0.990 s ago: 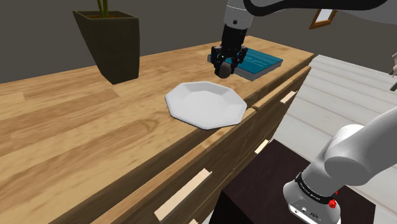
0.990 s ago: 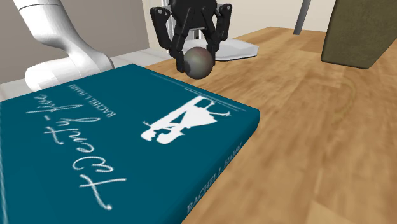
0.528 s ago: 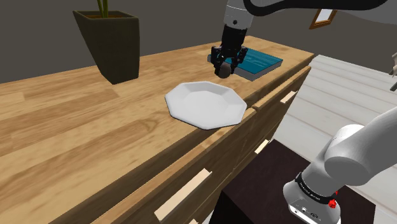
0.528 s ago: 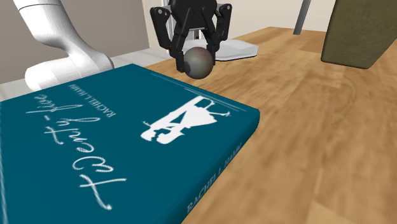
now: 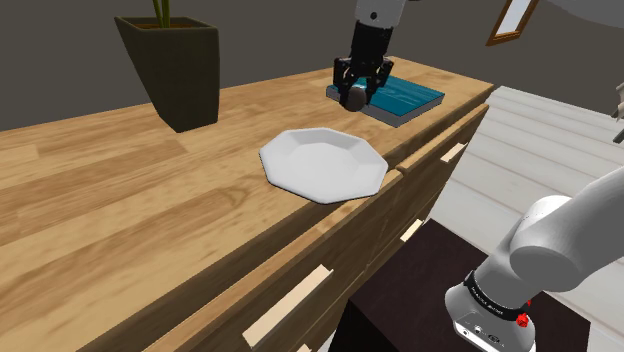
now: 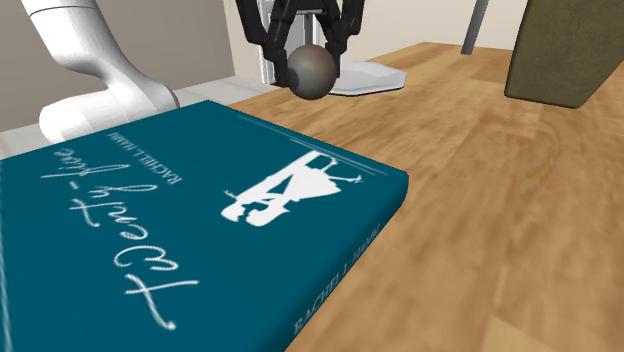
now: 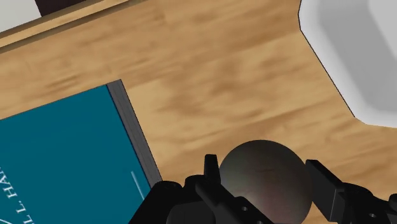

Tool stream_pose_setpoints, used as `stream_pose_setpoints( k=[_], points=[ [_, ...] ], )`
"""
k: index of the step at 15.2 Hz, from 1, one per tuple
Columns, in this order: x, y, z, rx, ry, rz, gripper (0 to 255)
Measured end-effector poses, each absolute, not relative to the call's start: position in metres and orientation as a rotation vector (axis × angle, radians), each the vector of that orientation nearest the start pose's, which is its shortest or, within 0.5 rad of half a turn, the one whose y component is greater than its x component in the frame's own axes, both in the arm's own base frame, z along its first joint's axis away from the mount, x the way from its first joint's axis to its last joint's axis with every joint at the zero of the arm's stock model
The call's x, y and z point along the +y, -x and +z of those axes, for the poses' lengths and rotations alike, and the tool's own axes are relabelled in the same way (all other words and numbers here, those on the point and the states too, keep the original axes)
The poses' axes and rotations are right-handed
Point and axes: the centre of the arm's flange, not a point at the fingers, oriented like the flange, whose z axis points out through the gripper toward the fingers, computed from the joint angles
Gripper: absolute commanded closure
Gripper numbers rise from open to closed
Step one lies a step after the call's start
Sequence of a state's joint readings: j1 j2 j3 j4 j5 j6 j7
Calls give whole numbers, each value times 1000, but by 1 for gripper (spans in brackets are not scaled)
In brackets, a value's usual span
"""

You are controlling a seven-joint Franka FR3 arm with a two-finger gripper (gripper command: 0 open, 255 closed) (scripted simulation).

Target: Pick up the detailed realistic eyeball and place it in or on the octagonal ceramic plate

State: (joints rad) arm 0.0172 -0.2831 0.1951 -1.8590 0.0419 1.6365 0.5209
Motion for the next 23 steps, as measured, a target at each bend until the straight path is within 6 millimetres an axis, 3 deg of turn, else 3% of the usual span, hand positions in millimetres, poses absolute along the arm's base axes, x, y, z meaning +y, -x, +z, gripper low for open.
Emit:
stream_pose_setpoints(
  k=[11, 23],
  points=[
    [121, -453, 688, 493, 3093, -88, 255],
    [255, -389, 692, 490, 3094, -89, 255]
  ],
)
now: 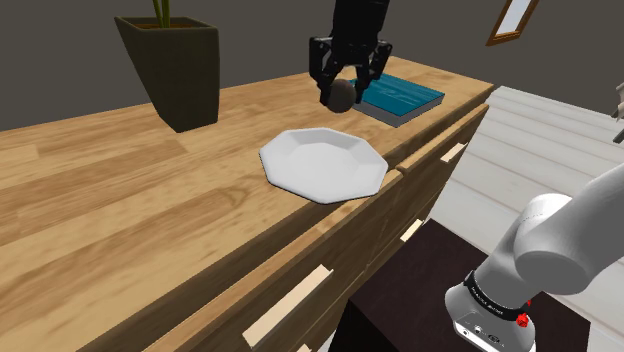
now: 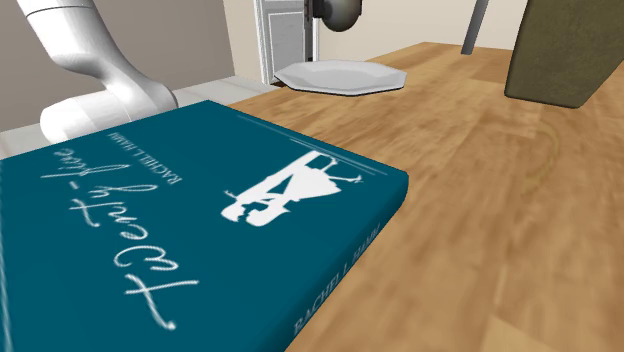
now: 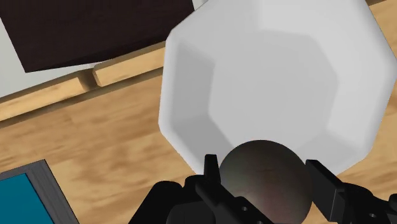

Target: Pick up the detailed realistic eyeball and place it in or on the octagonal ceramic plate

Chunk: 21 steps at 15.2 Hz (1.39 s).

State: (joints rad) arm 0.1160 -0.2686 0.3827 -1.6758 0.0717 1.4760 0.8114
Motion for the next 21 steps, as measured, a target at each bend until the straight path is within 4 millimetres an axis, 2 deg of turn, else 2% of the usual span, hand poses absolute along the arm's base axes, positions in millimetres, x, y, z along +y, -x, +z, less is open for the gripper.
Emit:
stream_pose_setpoints(
  k=[2, 5, 16, 21],
  points=[
    [282, -375, 691, 489, 3095, -88, 255],
    [298, -369, 679, 492, 3094, -88, 255],
    [300, -369, 622, 493, 3094, -87, 255],
    [301, -368, 620, 493, 3093, -88, 255]
  ],
)
